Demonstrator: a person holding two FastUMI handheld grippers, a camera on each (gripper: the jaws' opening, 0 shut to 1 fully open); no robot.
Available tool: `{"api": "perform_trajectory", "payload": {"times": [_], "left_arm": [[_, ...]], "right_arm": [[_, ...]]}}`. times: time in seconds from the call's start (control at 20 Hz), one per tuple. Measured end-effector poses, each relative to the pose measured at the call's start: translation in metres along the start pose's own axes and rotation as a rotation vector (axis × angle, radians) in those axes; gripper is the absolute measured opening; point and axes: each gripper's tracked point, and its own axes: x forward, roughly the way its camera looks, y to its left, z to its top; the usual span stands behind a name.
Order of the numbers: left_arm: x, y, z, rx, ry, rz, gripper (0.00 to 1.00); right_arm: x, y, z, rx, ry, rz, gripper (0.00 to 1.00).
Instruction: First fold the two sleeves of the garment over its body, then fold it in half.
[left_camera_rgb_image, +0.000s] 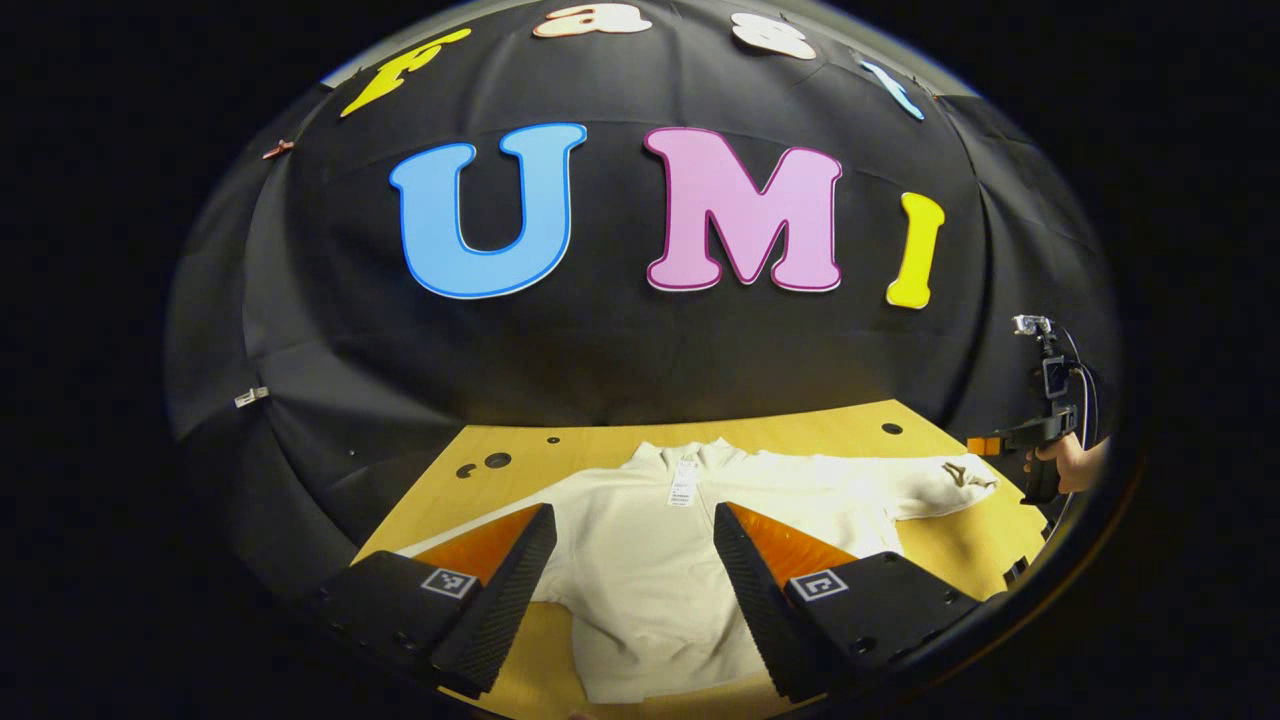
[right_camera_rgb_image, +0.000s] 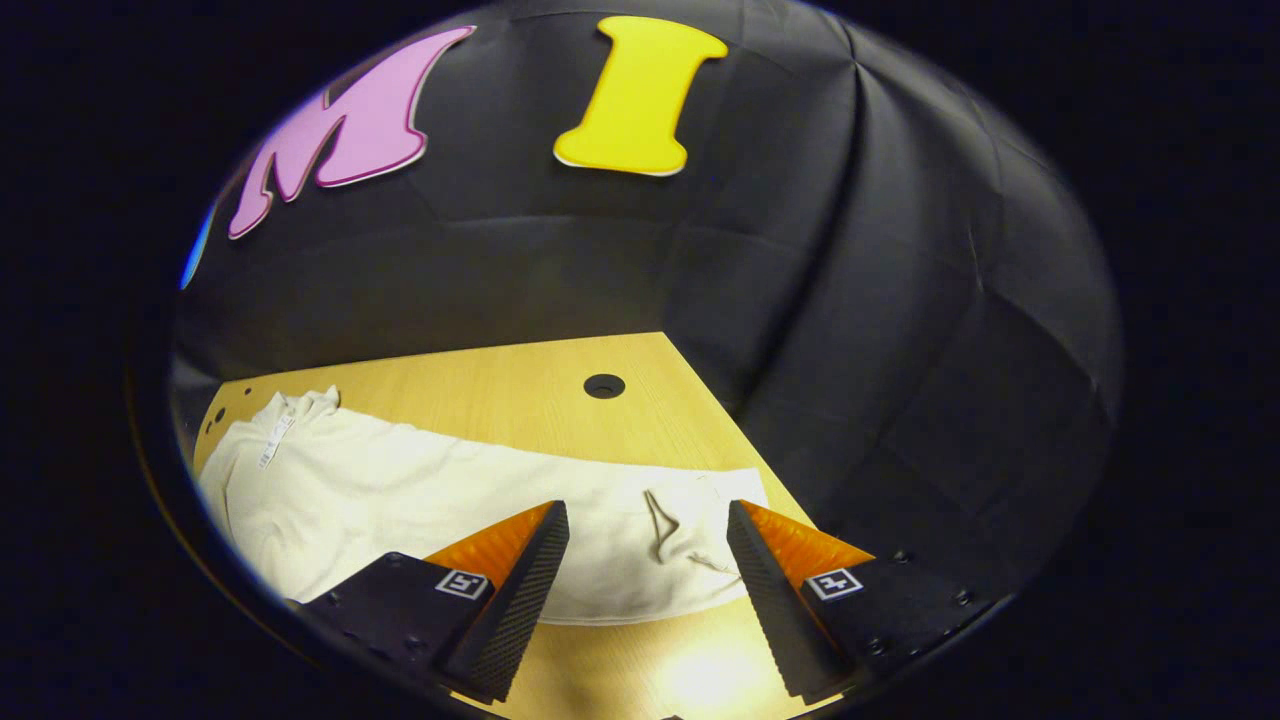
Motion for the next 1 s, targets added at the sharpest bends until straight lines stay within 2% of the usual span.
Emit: {"api": "perform_trajectory", "payload": {"times": [0.3,0.5,0.55,0.6,0.85,1.0], "left_arm": [[0.012,-0.004,-0.004,-0.019,0.04,0.024,0.98],[0.017,-0.009,-0.003,-0.015,0.052,0.024,0.98],[0.019,-0.01,-0.004,-0.016,0.056,0.022,0.93],[0.02,-0.012,-0.005,-0.013,0.062,0.023,0.98],[0.021,-0.015,-0.001,0.022,0.062,0.026,0.98],[0.022,-0.02,0.002,0.034,0.054,0.016,0.98]], "right_arm": [[0.051,-0.047,-0.046,0.056,0.152,-0.114,1.0],[0.066,-0.051,-0.055,0.123,0.187,-0.115,0.98],[0.069,-0.052,-0.059,0.126,0.202,-0.114,0.98],[0.071,-0.053,-0.064,0.128,0.217,-0.111,0.98],[0.081,-0.053,-0.071,0.181,0.26,-0.105,0.99],[0.078,-0.05,-0.071,0.154,0.255,-0.096,0.98]]}}
